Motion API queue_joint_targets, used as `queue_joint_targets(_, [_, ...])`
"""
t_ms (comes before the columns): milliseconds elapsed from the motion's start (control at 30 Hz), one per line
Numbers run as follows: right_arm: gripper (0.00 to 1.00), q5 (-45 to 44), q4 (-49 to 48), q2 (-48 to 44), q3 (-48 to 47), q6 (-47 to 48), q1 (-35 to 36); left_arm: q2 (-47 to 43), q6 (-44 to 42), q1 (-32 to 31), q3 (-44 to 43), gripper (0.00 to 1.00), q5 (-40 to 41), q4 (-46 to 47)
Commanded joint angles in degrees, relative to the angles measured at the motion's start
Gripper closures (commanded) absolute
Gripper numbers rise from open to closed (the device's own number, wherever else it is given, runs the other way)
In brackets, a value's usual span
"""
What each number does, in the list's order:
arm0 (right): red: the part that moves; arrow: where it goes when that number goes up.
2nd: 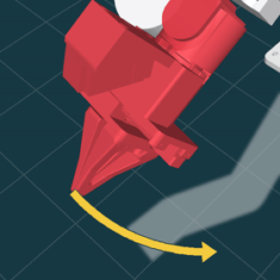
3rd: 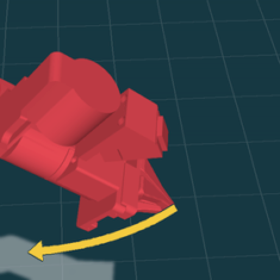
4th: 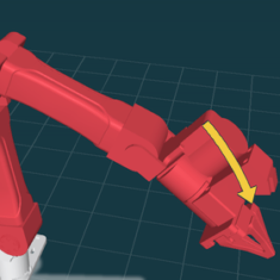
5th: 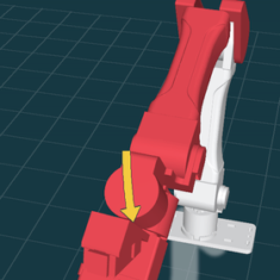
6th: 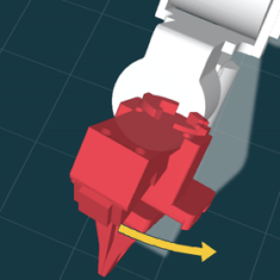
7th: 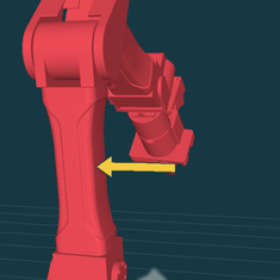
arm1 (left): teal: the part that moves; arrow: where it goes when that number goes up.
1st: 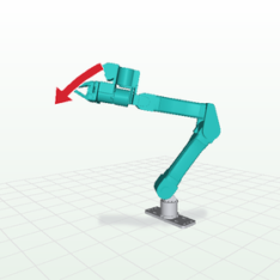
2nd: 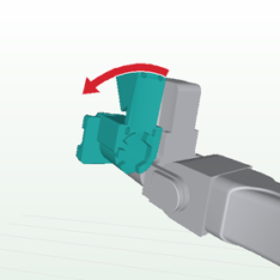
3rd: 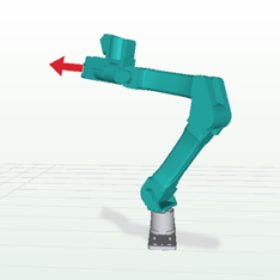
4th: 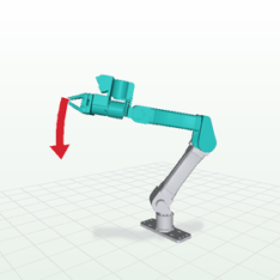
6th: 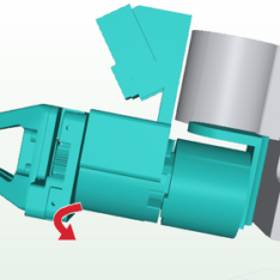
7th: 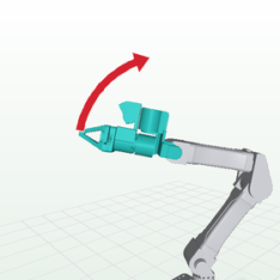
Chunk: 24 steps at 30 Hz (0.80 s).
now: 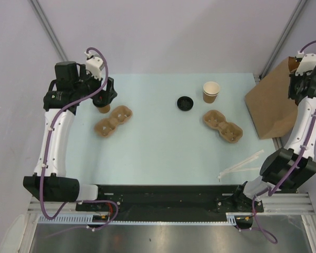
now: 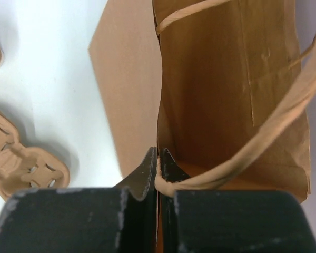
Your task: Pack the takeout coffee
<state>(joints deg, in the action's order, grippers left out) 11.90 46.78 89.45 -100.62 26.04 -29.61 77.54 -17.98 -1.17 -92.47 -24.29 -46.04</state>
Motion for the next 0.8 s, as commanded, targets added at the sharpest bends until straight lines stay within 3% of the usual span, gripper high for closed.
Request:
queue_joint_targets(0, [1.0,1.11,-5.38,-10.5,-0.81,0.85,-0.19,-3.01,0.93,-0.24,0.71,0.01,-0.23,2.97])
queue_joint_targets(133, [1.0,2.94,-7.85,-14.39,-3.26,0.33,-0.1,-3.09,1.89,-0.15,1.06,0.0,-1.37,2.62])
queue_joint_targets(367, [1.0,20.15,-4.07,-15.8,-12.23,-4.77,3.32,-3.62,3.47,-0.24,2.46,0.0,-1.11,3.33])
queue_joint_targets(467, [1.0,24.48,-3.98,-16.93,-11.27,-5.91,9.37,-3.97,4.35,-0.15,2.9,0.01,-0.84,3.41])
queue_joint_targets(700, [1.0,21.24,-1.61,-17.03,-10.92,-3.29,32.11,-4.24,6.11,-0.15,3.78,0.01,-0.14,2.8])
queue_joint_targets(767, [1.0,20.36,-1.0,-16.77,-9.87,-1.97,35.83,-4.5,6.37,-0.06,4.22,0.0,0.03,2.71])
